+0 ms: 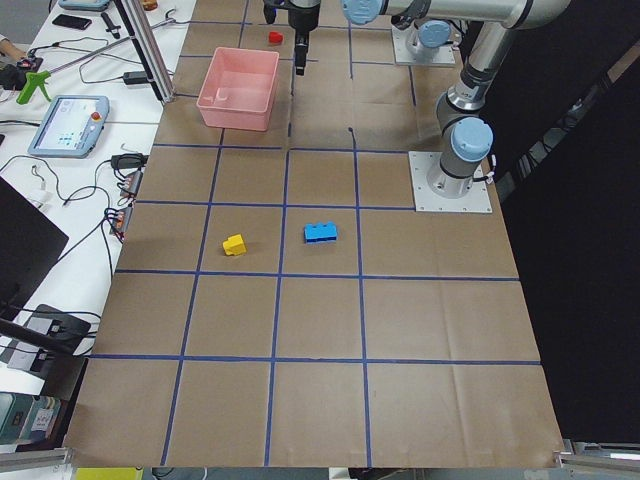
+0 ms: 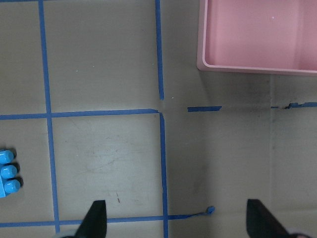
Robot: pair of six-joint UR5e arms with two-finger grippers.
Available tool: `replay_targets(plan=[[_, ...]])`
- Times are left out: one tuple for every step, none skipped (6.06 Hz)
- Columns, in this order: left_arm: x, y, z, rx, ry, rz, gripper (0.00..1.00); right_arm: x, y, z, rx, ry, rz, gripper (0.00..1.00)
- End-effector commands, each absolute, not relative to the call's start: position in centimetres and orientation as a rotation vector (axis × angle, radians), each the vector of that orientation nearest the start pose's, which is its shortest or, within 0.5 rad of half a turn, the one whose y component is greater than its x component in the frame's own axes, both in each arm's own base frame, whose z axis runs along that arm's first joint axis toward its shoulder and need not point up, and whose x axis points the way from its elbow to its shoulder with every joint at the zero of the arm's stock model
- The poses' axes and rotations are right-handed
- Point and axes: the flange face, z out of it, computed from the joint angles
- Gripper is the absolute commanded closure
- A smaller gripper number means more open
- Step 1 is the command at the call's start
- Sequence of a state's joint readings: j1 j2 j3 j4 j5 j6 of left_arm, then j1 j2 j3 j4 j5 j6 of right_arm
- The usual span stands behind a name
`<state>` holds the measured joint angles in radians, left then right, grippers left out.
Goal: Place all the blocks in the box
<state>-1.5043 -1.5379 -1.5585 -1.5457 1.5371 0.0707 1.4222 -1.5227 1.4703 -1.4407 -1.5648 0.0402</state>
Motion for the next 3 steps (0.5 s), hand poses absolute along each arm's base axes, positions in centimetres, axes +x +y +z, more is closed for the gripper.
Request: replay_targets(plan=[[-5.4,-50.3,51.0,-0.073,3.166,-0.107,0.01,1.2,-52.2,49.7,0.204,3.116,0.122,0.0],[-1.7,-51.0,49.9,-0.168,3.157,-0.066,0.01,-0.2,-52.4,49.5,0.149,3.115,0.115,0.0],[4.2,-51.7,47.6,-0.216,3.125,0.008,0.01,-2.2,-52.8,49.1,0.167,3.112,0.112,0.0]])
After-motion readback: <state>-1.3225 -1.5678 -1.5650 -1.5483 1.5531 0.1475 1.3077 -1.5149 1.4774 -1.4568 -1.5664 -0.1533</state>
